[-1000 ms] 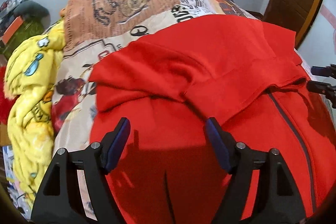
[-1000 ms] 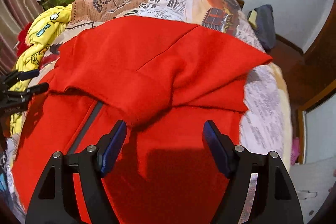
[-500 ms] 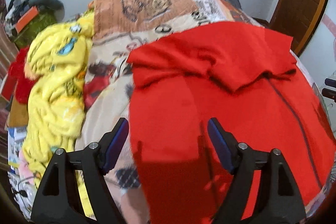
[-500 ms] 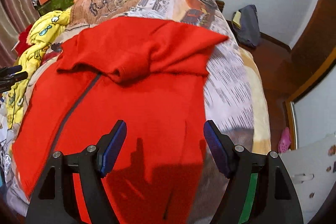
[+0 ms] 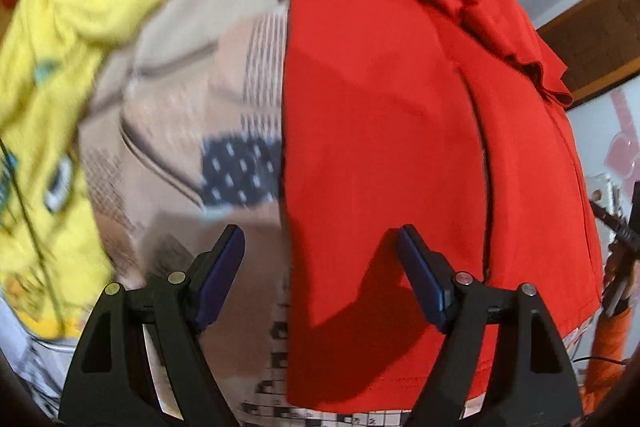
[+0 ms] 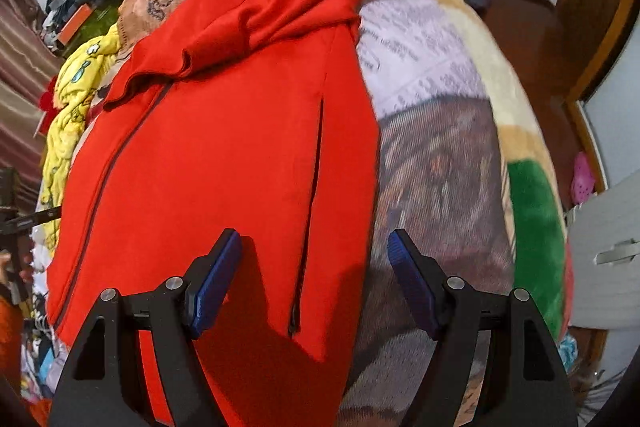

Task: Fold large clothes

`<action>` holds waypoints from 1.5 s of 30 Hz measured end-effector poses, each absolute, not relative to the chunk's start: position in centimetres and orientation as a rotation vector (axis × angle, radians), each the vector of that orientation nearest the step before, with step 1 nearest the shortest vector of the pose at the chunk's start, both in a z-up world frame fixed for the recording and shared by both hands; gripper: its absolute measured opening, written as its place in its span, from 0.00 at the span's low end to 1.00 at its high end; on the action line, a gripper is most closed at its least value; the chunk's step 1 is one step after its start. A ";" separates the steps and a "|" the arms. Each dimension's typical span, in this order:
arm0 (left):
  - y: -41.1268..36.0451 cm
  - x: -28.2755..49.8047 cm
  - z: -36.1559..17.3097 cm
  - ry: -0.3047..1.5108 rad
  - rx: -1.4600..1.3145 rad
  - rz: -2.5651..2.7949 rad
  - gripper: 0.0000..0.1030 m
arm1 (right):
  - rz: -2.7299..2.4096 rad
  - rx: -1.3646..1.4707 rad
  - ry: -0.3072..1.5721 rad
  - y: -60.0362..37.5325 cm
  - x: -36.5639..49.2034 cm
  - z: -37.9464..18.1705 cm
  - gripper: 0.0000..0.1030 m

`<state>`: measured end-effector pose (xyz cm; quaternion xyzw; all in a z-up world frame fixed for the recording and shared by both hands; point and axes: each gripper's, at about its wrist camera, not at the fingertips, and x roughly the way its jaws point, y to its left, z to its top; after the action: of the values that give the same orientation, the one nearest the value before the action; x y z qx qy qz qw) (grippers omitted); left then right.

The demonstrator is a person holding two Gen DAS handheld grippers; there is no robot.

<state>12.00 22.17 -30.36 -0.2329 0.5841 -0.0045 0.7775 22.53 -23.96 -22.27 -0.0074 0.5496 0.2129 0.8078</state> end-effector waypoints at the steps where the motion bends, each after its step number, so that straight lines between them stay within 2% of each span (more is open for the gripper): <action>1: 21.9 12.0 -31.0 1.277 -0.527 -0.024 0.75 | 0.473 -0.008 1.179 -24.1 22.2 -22.3 0.70; 6: 20.8 11.3 -31.2 1.229 -0.604 -0.048 0.75 | 0.494 0.016 1.154 -24.4 21.3 -22.5 0.68; 8: 20.4 11.0 -31.0 1.215 -0.639 -0.082 0.69 | 0.510 0.044 1.145 -24.4 21.3 -22.7 0.58; 9: 20.0 10.8 -30.9 1.209 -0.642 -0.094 0.63 | 0.517 0.055 1.143 -24.4 21.4 -22.8 0.55; 10: 19.8 10.6 -30.7 1.202 -0.649 -0.108 0.54 | 0.529 0.068 1.141 -24.3 21.6 -22.9 0.47; 11: 19.5 10.4 -30.5 1.196 -0.658 -0.117 0.50 | 0.536 0.078 1.139 -24.2 21.7 -23.0 0.39; 12: 19.3 10.3 -30.3 1.191 -0.659 -0.119 0.40 | 0.539 0.085 1.139 -24.1 21.7 -23.0 0.35; 13: 19.0 10.2 -30.0 1.189 -0.642 -0.112 0.29 | 0.549 0.095 1.141 -24.0 21.9 -23.0 0.25; 14: 18.7 10.2 -29.8 1.190 -0.623 -0.106 0.23 | 0.566 0.109 1.146 -23.8 22.1 -23.0 0.17; 15: 18.4 10.2 -29.4 1.187 -0.600 -0.103 0.13 | 0.572 0.114 1.147 -23.7 22.0 -22.9 0.15; 16: 17.9 10.2 -28.8 1.179 -0.577 -0.102 0.08 | 0.572 0.108 1.139 -23.5 22.1 -22.7 0.13; 19: 17.4 11.3 -26.4 1.142 -0.522 -0.092 0.07 | 0.584 0.076 1.106 -23.0 21.8 -21.8 0.10; 34: 20.2 16.6 -14.3 0.815 -0.437 -0.095 0.04 | 0.667 0.071 0.886 -20.8 25.6 -14.7 0.09; 40: 21.9 21.1 -11.8 0.727 -0.433 -0.053 0.04 | 0.652 0.073 0.801 -19.5 29.7 -12.2 0.09; 45: 23.6 26.6 -12.3 0.726 -0.439 0.003 0.04 | 0.615 0.076 0.780 -17.6 34.7 -11.5 0.09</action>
<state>26.63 23.64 -12.27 -0.2132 0.3522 0.0013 0.9113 34.67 -17.63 -11.53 0.0362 0.3739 0.2949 0.8786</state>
